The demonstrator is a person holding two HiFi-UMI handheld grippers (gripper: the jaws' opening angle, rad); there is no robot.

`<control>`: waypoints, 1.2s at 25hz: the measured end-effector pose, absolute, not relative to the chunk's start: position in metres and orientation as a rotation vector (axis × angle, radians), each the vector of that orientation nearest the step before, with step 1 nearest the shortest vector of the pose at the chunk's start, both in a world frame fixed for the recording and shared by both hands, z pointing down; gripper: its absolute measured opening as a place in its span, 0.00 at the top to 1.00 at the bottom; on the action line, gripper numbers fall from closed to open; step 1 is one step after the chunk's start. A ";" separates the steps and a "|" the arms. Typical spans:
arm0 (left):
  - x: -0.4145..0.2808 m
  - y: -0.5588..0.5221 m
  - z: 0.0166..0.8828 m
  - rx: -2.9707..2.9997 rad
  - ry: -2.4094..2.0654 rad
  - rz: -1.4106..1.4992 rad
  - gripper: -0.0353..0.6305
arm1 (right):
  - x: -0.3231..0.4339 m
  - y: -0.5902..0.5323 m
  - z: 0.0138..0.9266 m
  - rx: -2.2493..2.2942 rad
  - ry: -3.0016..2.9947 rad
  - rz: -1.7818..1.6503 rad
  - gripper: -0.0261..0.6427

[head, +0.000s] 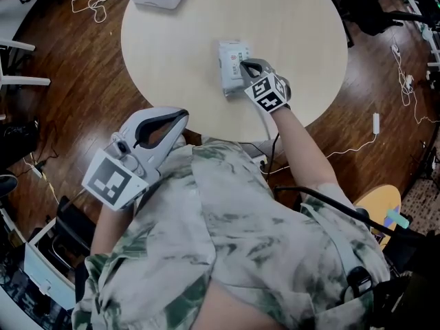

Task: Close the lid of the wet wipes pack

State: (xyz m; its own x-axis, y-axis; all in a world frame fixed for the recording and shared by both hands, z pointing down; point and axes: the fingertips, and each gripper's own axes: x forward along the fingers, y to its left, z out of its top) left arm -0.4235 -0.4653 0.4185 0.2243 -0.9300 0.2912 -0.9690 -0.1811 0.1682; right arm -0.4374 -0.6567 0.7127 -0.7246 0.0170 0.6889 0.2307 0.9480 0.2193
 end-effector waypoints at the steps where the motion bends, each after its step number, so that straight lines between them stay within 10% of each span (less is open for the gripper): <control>1: -0.423 -0.466 0.419 2.188 -1.771 0.176 0.95 | -0.437 -0.657 0.714 -0.175 -2.356 -0.366 0.95; 30: -0.368 -0.413 0.418 2.328 -1.632 0.152 0.94 | -0.371 -0.569 0.588 -0.016 -2.617 -0.239 0.95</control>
